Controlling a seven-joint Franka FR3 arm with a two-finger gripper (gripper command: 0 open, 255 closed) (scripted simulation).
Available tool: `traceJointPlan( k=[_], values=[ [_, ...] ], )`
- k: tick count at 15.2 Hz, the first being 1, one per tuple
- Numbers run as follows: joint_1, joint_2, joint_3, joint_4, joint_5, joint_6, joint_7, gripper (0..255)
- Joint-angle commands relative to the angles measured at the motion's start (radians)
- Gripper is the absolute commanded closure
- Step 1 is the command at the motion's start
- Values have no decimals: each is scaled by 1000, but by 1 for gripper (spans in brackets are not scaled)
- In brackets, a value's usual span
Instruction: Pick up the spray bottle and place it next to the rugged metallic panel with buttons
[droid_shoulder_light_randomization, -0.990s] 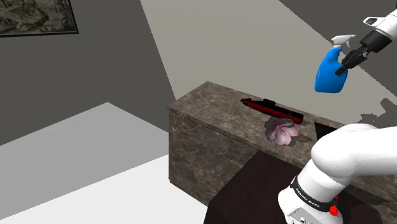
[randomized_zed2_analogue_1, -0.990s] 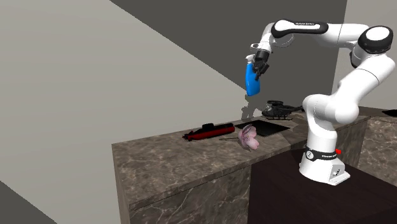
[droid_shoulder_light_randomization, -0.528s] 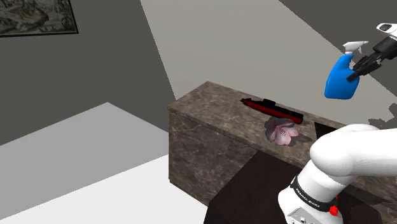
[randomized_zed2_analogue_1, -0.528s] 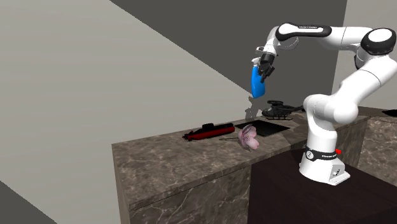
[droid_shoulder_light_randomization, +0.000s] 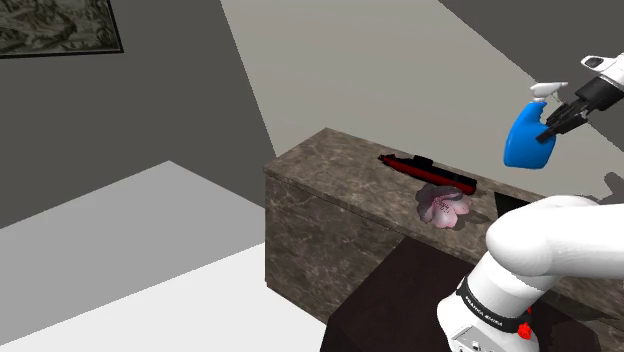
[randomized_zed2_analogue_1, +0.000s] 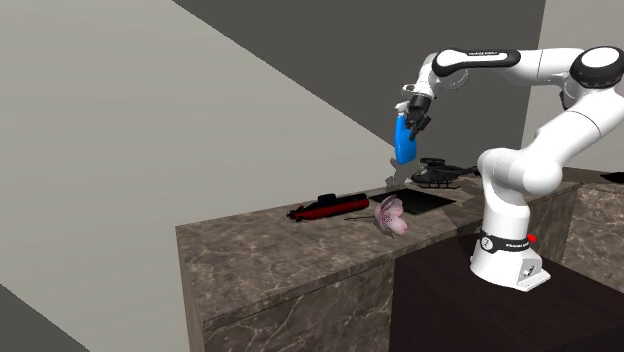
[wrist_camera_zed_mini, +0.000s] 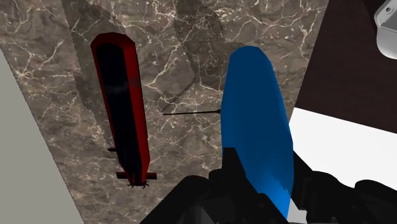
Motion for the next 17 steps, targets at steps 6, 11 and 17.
traceJointPlan(
  k=[6,11,17],
  values=[
    [-11,-9,-44,-83,-32,78,-16,255],
    [-17,-11,-79,-139,-56,135,-27,255],
    [-20,-7,-128,-200,-86,206,-41,255]
  ],
)
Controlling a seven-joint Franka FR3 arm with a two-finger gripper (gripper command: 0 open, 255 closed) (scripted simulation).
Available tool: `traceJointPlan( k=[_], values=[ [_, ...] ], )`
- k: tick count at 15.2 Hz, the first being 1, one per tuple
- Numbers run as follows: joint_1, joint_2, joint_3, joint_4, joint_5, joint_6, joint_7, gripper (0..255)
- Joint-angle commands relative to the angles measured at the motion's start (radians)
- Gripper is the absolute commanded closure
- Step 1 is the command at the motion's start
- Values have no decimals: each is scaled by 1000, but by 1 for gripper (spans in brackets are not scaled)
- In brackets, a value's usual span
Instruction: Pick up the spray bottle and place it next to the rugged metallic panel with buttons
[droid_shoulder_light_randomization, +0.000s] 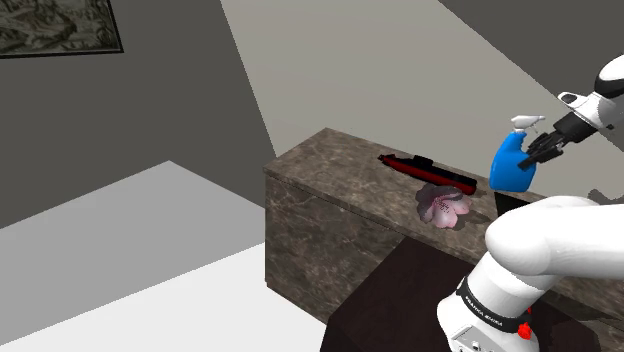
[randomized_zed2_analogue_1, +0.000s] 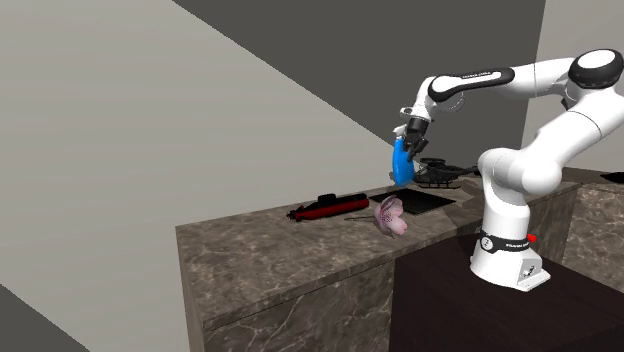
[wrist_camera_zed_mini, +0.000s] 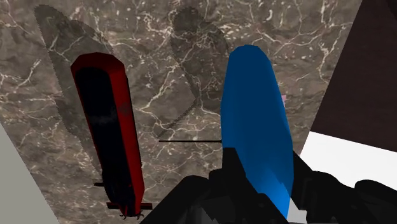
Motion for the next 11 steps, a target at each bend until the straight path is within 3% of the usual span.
traceJointPlan(
  k=[1,11],
  values=[
    [-4,-1,-15,-22,-11,23,-5,255],
    [10,26,-116,-106,-63,148,-32,255]
  ],
)
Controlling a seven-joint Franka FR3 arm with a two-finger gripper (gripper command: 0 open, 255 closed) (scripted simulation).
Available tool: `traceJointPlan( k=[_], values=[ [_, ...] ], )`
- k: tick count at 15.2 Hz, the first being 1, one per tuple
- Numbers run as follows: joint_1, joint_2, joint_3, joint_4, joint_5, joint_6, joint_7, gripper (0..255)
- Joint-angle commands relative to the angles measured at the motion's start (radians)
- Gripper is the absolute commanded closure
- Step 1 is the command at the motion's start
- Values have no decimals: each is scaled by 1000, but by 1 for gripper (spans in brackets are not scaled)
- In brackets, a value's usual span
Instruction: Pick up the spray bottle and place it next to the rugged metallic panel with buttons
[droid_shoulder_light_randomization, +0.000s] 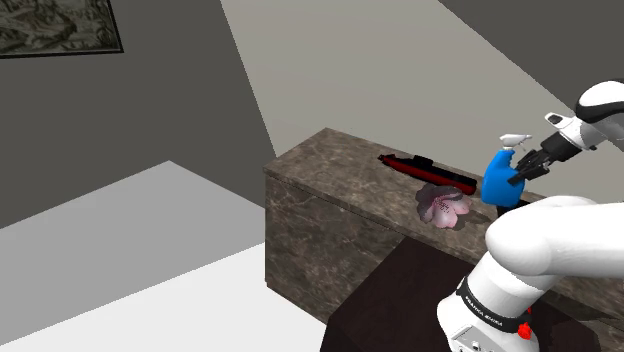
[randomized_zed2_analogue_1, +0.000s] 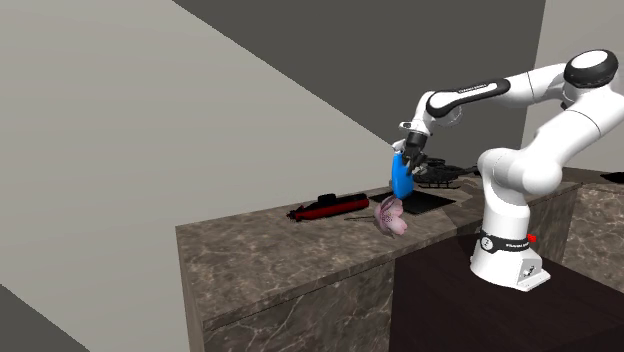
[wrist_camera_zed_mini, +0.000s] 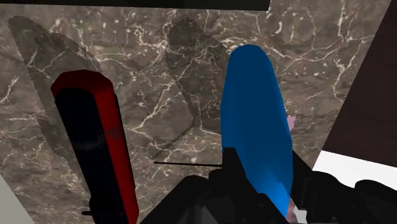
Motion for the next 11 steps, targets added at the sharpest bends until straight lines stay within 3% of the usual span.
traceJointPlan(
  k=[1,11],
  values=[
    [6,8,-25,-14,-11,27,-7,255],
    [53,56,-157,-76,-64,163,-36,255]
  ],
)
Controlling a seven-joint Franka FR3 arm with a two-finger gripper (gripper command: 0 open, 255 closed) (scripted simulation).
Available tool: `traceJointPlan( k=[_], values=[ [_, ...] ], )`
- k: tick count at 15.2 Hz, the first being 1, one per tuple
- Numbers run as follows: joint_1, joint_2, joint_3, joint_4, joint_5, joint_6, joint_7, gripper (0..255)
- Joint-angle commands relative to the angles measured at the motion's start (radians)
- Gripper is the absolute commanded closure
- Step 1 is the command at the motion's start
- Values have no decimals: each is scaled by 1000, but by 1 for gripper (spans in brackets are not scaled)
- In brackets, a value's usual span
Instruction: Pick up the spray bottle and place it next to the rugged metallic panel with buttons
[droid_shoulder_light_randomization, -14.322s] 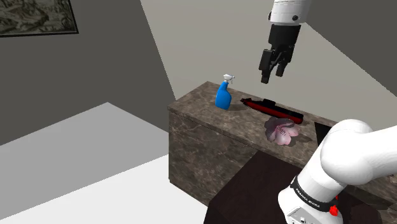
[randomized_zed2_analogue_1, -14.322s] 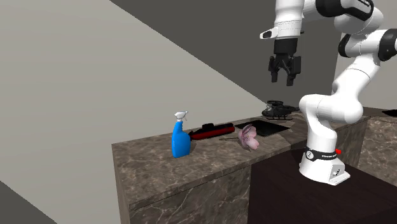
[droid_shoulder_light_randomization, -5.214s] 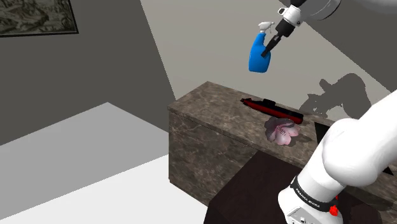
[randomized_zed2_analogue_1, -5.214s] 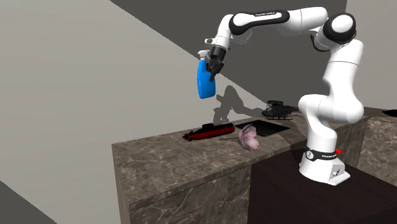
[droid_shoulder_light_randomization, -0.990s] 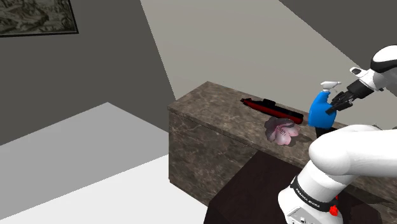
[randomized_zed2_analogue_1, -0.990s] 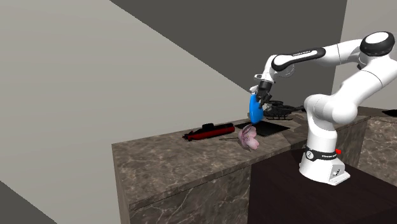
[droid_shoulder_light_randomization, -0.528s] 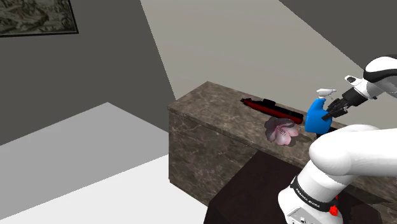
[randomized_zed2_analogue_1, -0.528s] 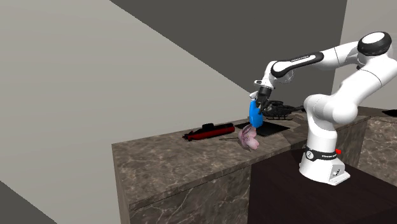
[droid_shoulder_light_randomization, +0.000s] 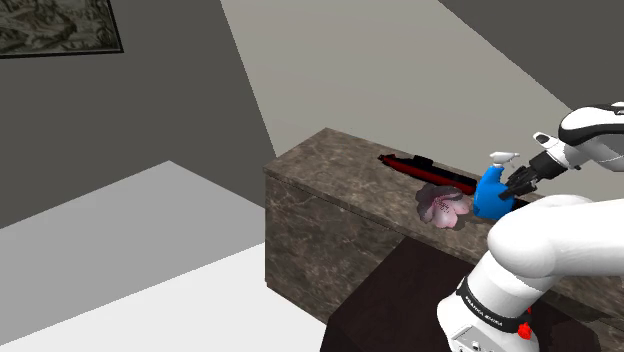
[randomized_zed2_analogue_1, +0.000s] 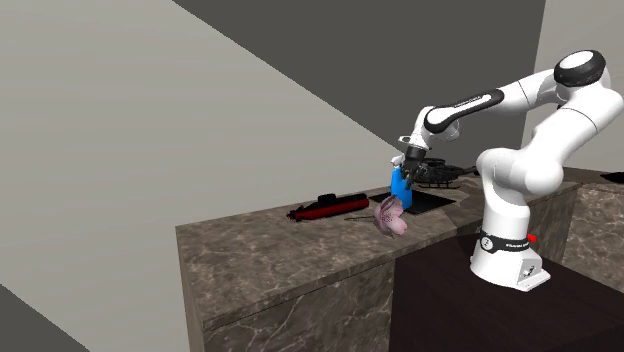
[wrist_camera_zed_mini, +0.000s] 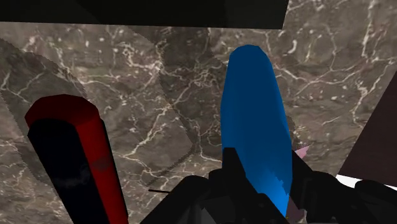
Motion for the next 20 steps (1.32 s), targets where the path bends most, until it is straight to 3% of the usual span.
traceJointPlan(
  k=[1,7,14,15,20],
  values=[
    [15,11,-29,-9,-10,28,-5,255],
    [66,45,-124,-32,-39,112,-21,255],
    [66,45,-124,-32,-39,112,-21,255],
    [67,45,-125,-32,-39,112,-21,0],
    [66,45,-124,-32,-39,112,-21,0]
  ],
)
